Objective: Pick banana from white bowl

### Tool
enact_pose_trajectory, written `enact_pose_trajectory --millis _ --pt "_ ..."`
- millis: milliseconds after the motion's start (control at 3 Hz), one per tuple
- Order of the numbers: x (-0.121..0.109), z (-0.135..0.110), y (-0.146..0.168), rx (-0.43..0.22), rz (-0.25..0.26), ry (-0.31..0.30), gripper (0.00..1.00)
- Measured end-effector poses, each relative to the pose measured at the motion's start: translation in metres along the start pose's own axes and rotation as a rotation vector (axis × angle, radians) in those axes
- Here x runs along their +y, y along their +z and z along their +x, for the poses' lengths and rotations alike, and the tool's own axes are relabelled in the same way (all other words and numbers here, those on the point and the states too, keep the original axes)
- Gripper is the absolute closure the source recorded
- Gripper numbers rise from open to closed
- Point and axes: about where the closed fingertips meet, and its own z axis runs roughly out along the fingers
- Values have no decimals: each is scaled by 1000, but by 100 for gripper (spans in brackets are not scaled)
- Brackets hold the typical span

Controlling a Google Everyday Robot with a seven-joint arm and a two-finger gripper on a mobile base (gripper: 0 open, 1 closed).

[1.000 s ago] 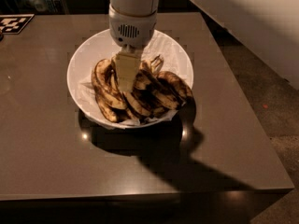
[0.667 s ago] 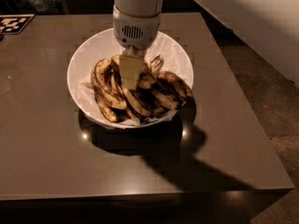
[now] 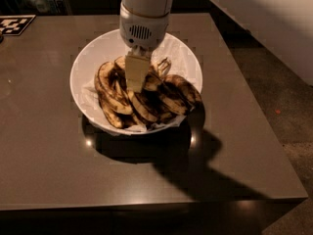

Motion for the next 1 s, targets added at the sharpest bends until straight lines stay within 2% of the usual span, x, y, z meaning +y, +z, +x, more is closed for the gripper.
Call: enact_pose_trajectory --millis 333,667,1000 --pt "-2 2 -9 -55 11 -31 100" --pt "-3 5 -11 -64 10 -38 100" --pt "1 10 -19 -129 12 -81 100"
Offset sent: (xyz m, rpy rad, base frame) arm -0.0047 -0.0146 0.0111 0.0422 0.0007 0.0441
